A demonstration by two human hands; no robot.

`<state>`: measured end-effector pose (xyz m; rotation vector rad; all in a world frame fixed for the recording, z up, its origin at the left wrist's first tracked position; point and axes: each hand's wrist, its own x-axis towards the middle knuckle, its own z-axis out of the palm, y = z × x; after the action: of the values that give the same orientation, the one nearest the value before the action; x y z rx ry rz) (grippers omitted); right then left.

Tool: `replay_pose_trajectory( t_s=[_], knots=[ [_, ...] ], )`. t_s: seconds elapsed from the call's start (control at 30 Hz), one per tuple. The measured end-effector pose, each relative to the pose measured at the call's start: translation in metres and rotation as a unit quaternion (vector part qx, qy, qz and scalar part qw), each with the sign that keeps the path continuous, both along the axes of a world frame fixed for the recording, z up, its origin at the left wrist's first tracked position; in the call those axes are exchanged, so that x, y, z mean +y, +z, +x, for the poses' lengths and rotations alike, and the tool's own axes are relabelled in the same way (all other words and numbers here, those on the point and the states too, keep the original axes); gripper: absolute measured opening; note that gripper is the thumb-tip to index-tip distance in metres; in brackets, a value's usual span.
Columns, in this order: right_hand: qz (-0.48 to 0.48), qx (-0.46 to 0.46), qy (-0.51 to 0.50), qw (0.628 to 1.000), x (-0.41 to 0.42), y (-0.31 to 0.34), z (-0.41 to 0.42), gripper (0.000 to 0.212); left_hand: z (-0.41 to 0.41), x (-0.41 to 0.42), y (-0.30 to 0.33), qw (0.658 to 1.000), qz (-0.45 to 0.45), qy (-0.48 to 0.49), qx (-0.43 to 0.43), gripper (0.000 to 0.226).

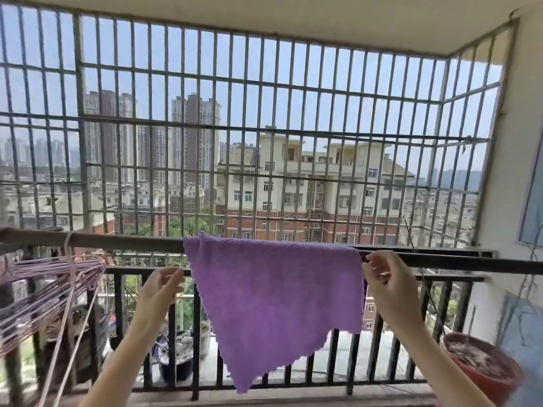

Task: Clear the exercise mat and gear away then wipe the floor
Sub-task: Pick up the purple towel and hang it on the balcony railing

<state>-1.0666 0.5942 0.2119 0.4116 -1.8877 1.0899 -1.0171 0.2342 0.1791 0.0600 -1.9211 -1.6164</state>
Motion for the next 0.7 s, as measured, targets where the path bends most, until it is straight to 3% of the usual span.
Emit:
replay_pose_trajectory(
  t_s=[0.07, 0.1, 0.13, 0.23, 0.27, 0.57, 0.7],
  knots=[
    [-0.030, -0.032, -0.003, 0.999, 0.002, -0.013, -0.003, 0.012, -0.002, 0.005, 0.000, 0.998, -0.016, -0.049, -0.028, 0.074],
    [-0.040, -0.050, -0.003, 0.998, 0.003, -0.019, -0.005, 0.017, -0.003, 0.009, 0.000, 0.997, -0.020, -0.061, -0.032, 0.083],
    [-0.047, -0.078, 0.007, 0.996, 0.003, -0.024, -0.006, 0.019, -0.003, 0.012, 0.001, 0.997, -0.015, -0.064, -0.032, 0.078],
    [-0.048, -0.173, 0.091, 0.980, 0.001, -0.031, -0.014, 0.007, -0.002, 0.021, 0.006, 0.997, 0.062, -0.034, -0.008, 0.019],
    [-0.042, -0.189, 0.112, 0.975, 0.001, -0.032, -0.015, 0.009, -0.003, 0.021, 0.007, 0.997, 0.078, -0.024, -0.005, 0.010],
    [-0.063, -0.096, 0.158, 0.981, 0.004, -0.002, 0.009, 0.007, 0.007, 0.016, 0.050, 0.988, 0.128, -0.003, 0.084, 0.010],
    [-0.083, -0.111, 0.197, 0.971, 0.002, 0.029, 0.009, 0.013, -0.011, 0.005, 0.083, 0.996, 0.033, 0.034, 0.069, 0.016]
  ],
)
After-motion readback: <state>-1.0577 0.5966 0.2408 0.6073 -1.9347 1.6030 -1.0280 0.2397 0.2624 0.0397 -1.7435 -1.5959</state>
